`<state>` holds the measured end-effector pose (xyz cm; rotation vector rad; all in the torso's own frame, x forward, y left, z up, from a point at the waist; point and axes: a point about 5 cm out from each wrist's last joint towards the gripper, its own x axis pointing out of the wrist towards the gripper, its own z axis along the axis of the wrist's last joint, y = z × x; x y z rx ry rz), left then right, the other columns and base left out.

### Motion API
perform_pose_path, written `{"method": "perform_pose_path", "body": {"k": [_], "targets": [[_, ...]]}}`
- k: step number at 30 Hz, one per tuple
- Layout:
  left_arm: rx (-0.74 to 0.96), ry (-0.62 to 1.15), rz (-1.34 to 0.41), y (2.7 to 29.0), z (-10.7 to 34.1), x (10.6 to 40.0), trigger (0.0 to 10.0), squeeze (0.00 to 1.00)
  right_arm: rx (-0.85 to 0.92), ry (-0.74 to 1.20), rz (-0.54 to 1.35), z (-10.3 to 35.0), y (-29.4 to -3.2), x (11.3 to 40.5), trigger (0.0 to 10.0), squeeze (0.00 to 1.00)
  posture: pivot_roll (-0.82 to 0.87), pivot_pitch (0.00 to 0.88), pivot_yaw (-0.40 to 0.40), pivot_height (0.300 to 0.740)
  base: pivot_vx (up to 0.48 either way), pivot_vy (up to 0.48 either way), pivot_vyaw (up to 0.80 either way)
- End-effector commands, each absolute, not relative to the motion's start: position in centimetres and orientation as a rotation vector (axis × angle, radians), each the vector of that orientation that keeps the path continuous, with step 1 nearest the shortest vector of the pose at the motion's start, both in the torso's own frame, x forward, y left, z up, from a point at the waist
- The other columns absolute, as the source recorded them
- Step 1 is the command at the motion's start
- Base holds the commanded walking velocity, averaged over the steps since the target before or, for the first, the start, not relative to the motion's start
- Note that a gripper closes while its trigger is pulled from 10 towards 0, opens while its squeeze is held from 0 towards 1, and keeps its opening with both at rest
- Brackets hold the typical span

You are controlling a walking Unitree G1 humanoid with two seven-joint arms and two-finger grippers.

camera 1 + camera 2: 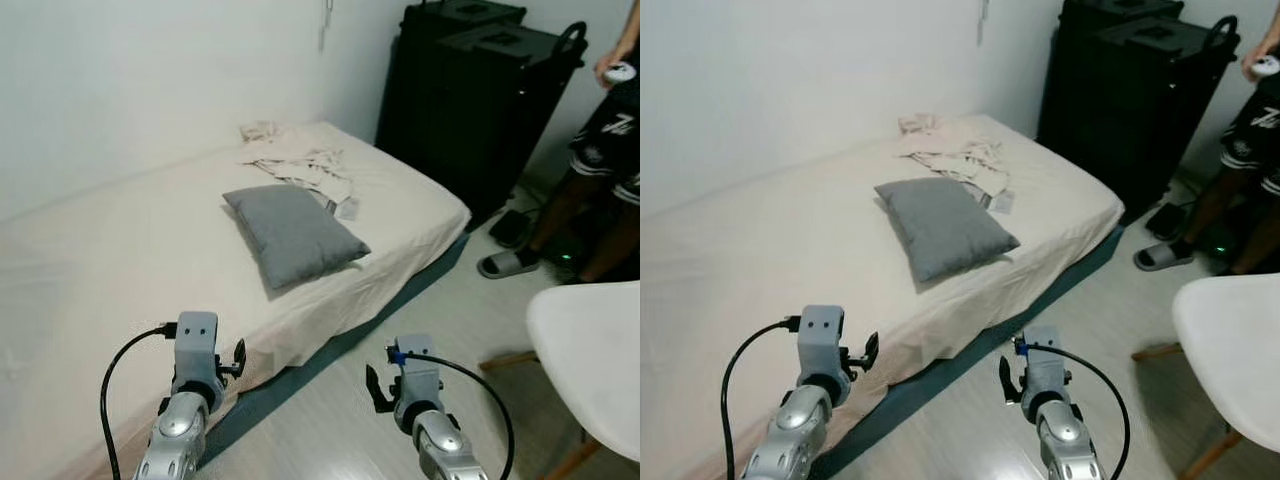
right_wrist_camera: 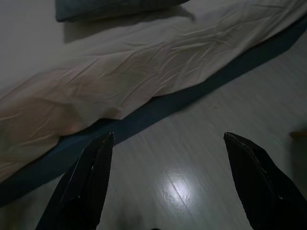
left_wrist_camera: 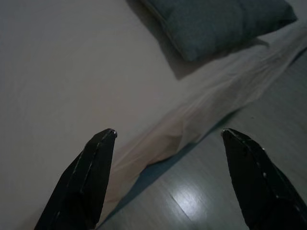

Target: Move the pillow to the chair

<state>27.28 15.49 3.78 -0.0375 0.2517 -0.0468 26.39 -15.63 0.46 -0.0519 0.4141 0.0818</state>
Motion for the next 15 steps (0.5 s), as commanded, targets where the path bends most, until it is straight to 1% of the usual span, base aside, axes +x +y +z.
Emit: {"method": "perform_pose_path", "body": {"k": [1,15], "targets": [[-0.034,0.270,-0.051,15.47,3.50,27.05,10.0,0.00,-0.055,0.424,0.075,0.18,-15.75,26.11,10.0,0.00,0.03,0.106,0.004,0.740,0.368,0.000,0.00],[-0.033,0.266,-0.053,15.35,3.63,27.21,10.0,0.00,-0.064,0.430,0.082,0.02,-15.73,26.06,10.0,0.00,0.03,0.104,0.003,0.740,0.360,0.000,0.00]]}}
